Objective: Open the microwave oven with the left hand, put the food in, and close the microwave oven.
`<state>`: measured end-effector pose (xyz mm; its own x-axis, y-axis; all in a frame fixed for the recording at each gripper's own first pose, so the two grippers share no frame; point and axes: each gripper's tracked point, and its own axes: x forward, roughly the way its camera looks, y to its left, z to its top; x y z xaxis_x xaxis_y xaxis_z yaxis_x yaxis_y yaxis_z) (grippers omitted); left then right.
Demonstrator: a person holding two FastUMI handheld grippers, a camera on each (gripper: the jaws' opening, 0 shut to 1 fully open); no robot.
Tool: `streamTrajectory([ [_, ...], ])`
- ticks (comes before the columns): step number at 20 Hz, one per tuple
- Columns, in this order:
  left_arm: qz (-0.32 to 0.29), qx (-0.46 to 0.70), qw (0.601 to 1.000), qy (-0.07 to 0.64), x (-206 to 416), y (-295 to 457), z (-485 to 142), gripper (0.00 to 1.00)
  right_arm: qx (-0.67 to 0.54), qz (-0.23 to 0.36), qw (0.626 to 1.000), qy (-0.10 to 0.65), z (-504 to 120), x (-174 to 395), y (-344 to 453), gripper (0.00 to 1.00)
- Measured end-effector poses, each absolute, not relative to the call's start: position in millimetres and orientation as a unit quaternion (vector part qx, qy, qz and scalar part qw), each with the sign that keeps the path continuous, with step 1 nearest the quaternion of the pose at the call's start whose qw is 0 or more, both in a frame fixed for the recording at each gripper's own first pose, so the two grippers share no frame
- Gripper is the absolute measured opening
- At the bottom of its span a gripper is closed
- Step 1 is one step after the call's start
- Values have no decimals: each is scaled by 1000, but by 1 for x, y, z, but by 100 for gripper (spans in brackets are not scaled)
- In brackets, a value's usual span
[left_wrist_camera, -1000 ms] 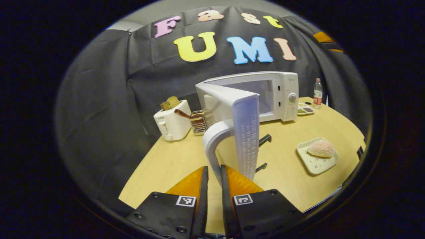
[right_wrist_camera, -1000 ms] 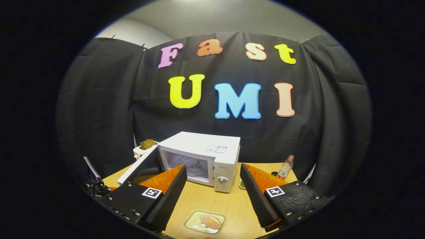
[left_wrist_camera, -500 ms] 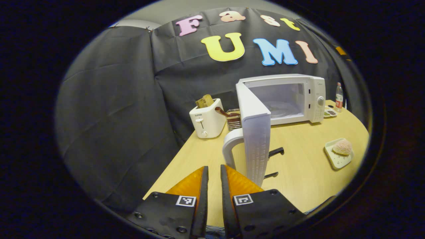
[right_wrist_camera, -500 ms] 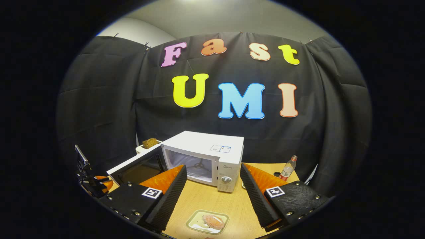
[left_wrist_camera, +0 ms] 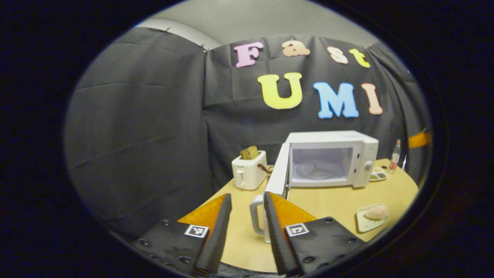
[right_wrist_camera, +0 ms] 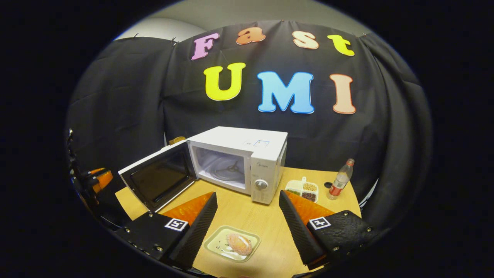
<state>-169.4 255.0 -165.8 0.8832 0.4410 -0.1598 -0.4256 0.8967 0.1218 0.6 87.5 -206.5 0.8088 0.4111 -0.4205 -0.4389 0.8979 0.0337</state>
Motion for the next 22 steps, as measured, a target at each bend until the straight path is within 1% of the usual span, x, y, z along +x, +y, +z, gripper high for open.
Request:
streamTrajectory([
  [2,210,23,976,47,-155,235,-121,97,-32,245,940,237,-235,-3,92,98],
  [4,195,11,981,19,-144,217,-94,95,-49,259,928,265,-269,-6,90,98],
  [7,180,14,983,-2,-135,200,-69,95,-71,274,906,314,-320,-7,88,98],
  [12,185,10,983,-18,-124,191,-32,95,-101,295,877,367,-383,-13,85,98],
  [16,196,13,980,-28,-123,189,-5,95,-116,322,852,395,-408,-21,93,98],
  [20,210,21,977,-9,-125,189,-12,94,-147,336,826,428,-436,-26,96,98],
  [22,207,11,978,-18,-126,183,-8,95,-166,332,818,439,-447,-24,94,95],
])
